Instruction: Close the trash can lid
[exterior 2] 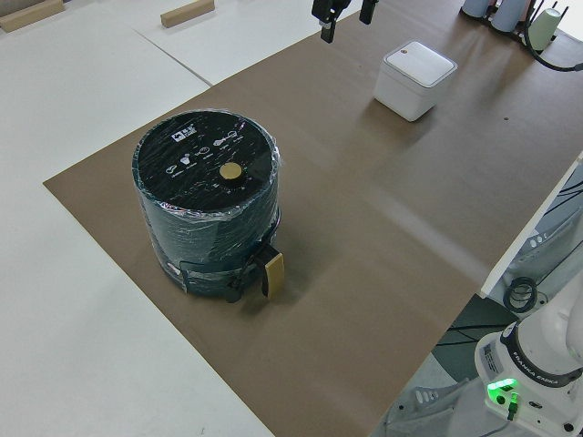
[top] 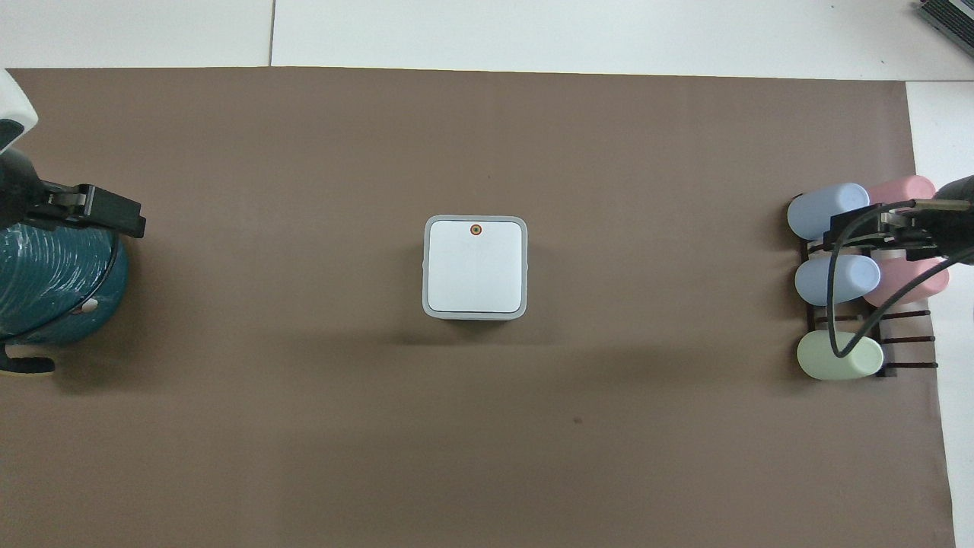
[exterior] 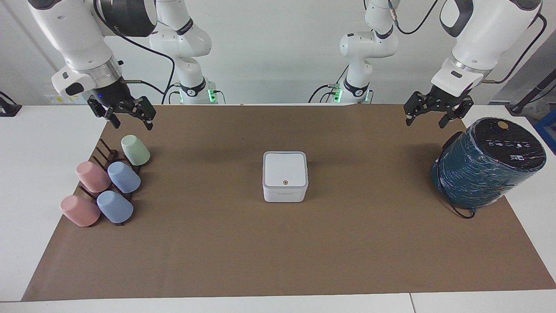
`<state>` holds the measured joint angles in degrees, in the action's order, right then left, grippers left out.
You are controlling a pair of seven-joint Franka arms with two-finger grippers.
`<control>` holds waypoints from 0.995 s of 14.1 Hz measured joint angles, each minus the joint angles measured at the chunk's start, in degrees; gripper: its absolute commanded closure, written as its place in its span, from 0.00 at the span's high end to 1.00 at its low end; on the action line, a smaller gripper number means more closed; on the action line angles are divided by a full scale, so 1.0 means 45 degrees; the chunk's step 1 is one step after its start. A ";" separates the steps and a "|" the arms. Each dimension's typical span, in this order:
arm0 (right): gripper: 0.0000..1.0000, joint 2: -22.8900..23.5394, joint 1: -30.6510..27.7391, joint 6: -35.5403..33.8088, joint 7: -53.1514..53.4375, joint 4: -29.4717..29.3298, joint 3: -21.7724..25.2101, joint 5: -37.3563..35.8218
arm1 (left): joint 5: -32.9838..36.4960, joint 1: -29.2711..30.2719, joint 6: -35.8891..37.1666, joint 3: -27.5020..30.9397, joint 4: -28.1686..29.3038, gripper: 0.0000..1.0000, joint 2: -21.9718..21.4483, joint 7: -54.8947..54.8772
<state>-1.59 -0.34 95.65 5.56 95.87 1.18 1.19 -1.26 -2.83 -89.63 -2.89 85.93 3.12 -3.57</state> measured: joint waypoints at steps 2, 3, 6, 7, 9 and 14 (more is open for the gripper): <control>1.00 0.0000 0.0000 0.0000 0.0000 0.0000 0.0000 0.0000 | 0.0000 -0.0055 0.0000 0.0025 0.0001 1.00 0.0000 0.0030; 1.00 0.0000 0.0000 0.0000 0.0000 0.0000 0.0001 0.0000 | 0.0000 -0.0077 -0.0002 0.0043 0.0001 1.00 0.0000 0.0061; 1.00 0.0000 0.0000 0.0000 0.0000 0.0000 0.0002 0.0000 | 0.0000 -0.0100 -0.0026 0.0075 0.0000 1.00 0.0000 0.0338; 1.00 0.0000 0.0000 0.0000 0.0000 0.0000 0.0002 0.0000 | 0.0000 -0.0100 -0.0062 0.0078 0.0000 1.00 0.0000 0.0412; 1.00 0.0000 0.0000 0.0000 0.0000 0.0000 0.0002 0.0000 | 0.0000 -0.0102 -0.0098 0.0078 0.0000 1.00 0.0000 0.0457; 1.00 0.0000 -0.0001 0.0000 0.0000 0.0000 0.0003 0.0000 | 0.0000 -0.0102 -0.0101 0.0118 0.0004 1.00 0.0000 0.0463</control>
